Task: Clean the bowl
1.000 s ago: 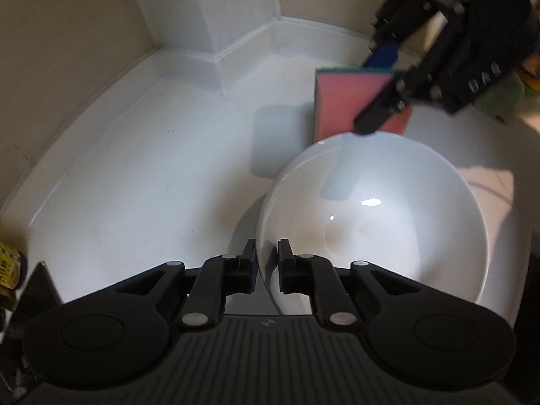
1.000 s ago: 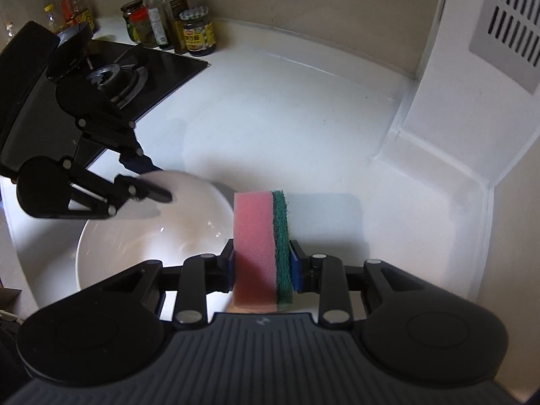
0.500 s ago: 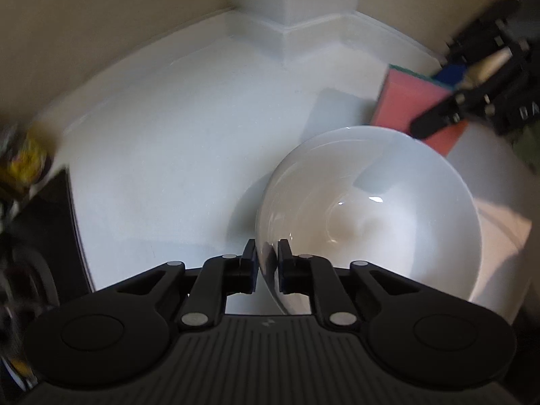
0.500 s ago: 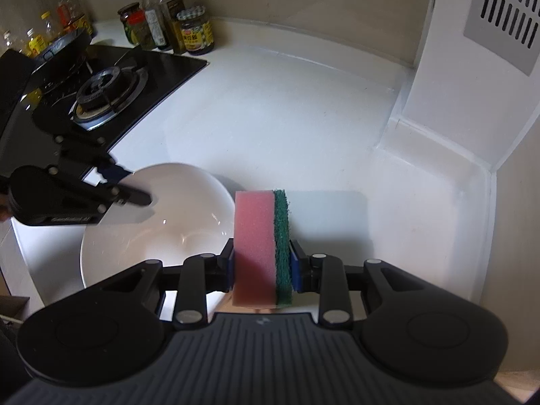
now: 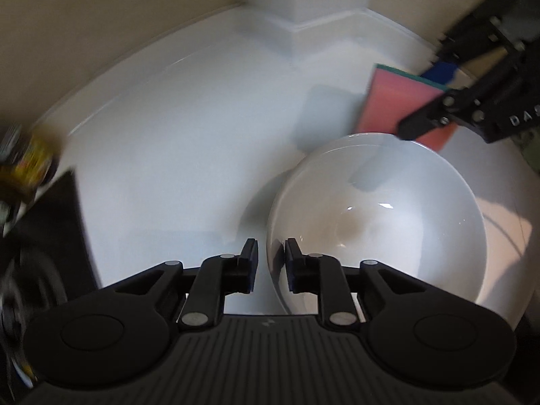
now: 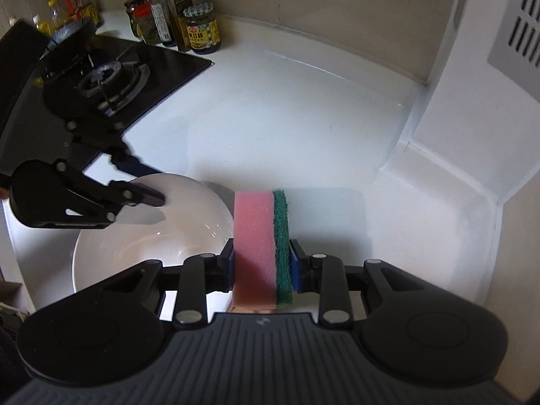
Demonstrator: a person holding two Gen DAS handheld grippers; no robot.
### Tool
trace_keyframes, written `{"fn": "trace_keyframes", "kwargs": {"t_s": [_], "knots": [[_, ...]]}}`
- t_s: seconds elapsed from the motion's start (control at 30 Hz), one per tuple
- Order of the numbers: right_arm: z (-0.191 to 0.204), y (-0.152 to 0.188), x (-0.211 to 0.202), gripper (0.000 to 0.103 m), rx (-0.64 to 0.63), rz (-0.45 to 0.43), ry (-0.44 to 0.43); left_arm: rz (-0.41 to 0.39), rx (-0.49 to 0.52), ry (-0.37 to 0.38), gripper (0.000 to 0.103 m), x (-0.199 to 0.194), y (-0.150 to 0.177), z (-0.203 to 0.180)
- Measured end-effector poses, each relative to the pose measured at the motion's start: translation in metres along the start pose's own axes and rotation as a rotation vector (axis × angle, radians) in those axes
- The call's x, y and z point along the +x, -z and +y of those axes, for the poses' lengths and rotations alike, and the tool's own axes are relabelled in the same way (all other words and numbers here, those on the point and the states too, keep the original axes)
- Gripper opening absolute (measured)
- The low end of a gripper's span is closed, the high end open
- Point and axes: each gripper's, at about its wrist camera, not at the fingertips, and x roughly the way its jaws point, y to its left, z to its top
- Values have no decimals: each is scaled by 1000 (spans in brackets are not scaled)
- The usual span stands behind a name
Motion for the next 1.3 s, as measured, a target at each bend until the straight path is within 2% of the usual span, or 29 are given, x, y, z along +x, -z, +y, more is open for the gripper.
{"fn": "trace_keyframes", "kwargs": {"t_s": [0.07, 0.23, 0.37, 0.73, 0.87, 1.03, 1.13, 1.3], "knots": [[3, 5, -3, 26, 8, -5, -5, -2, -35, -16, 23, -3, 9, -1], [8, 11, -6, 26, 8, -4, -13, -9, -3, -47, 20, -1, 11, -6], [10, 12, -6, 26, 6, -1, -11, -11, 9, -45, 16, 0, 8, 0], [10, 12, -7, 26, 9, 7, -18, -18, 72, -32, 15, -1, 7, 2], [8, 9, -6, 26, 6, 14, -20, -37, 181, -6, 15, 0, 4, -1], [9, -4, 1, 27, -53, 18, 8, -86, 483, 49, 20, 6, -5, -11], [10, -9, 5, 27, -73, 29, 21, -71, 463, 85, 19, 10, -16, -7], [8, -4, 1, 26, -33, 15, 7, -36, 216, 15, 22, 1, -9, 5]]}}
